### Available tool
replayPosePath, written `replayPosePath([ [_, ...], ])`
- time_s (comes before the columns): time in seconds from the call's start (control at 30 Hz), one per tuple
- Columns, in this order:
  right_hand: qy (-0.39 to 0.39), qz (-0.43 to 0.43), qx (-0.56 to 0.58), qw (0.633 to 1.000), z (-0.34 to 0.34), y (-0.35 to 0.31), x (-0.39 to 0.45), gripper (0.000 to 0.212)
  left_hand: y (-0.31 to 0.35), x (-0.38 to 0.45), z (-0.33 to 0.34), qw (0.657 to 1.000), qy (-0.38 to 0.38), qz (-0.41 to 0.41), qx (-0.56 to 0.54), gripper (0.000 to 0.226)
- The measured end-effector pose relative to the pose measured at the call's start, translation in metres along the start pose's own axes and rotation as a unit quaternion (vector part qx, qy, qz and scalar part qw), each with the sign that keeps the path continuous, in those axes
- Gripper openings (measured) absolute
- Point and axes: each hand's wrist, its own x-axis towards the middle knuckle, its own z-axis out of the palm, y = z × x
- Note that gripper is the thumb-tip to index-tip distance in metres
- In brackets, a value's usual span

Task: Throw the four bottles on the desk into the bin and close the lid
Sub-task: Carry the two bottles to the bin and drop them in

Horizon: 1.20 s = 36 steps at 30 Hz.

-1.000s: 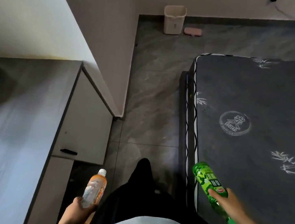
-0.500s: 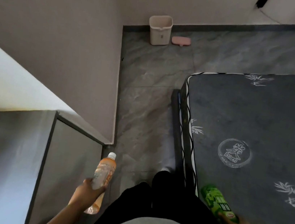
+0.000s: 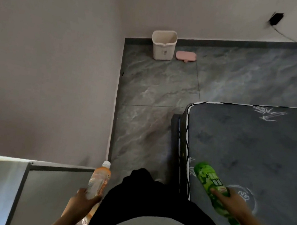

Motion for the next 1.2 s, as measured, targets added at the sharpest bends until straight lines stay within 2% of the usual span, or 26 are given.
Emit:
replayPosePath([
  [0.13, -0.019, 0.004, 0.007, 1.0, -0.012, -0.054, 0.033, 0.055, 0.024, 0.021, -0.015, 0.999, -0.013, -0.028, -0.023, 0.069],
  [0.23, -0.044, 0.019, -0.006, 0.999, -0.016, -0.079, 0.059, 0.054, 0.053, 0.045, -0.034, 0.999, -0.03, -0.027, -0.029, 0.077],
  [0.3, -0.037, 0.042, -0.001, 0.998, -0.019, -0.091, 0.076, 0.05, 0.078, 0.067, -0.051, 0.999, -0.03, -0.018, -0.031, 0.079],
  [0.5, -0.001, 0.09, 0.016, 0.996, -0.03, -0.125, 0.103, 0.024, 0.163, 0.121, -0.102, 1.0, -0.006, 0.02, 0.021, 0.066],
  [0.73, 0.023, 0.116, 0.06, 0.991, -0.06, -0.177, 0.134, 0.019, 0.268, 0.174, -0.132, 0.997, -0.013, 0.071, 0.037, 0.067],
  [0.8, 0.021, 0.125, 0.063, 0.99, -0.073, -0.194, 0.156, 0.027, 0.294, 0.19, -0.135, 0.997, -0.013, 0.068, 0.038, 0.068],
  [0.87, 0.021, 0.12, 0.076, 0.99, -0.088, -0.215, 0.178, 0.036, 0.318, 0.202, -0.136, 0.997, -0.012, 0.061, 0.036, 0.068],
  [0.97, 0.028, 0.091, 0.081, 0.992, -0.115, -0.262, 0.2, 0.022, 0.342, 0.21, -0.139, 0.998, -0.012, 0.047, 0.029, 0.077],
  [1.2, 0.002, 0.03, 0.063, 0.998, -0.161, -0.362, 0.258, 0.024, 0.39, 0.228, -0.162, 0.999, -0.04, -0.005, 0.004, 0.095],
])
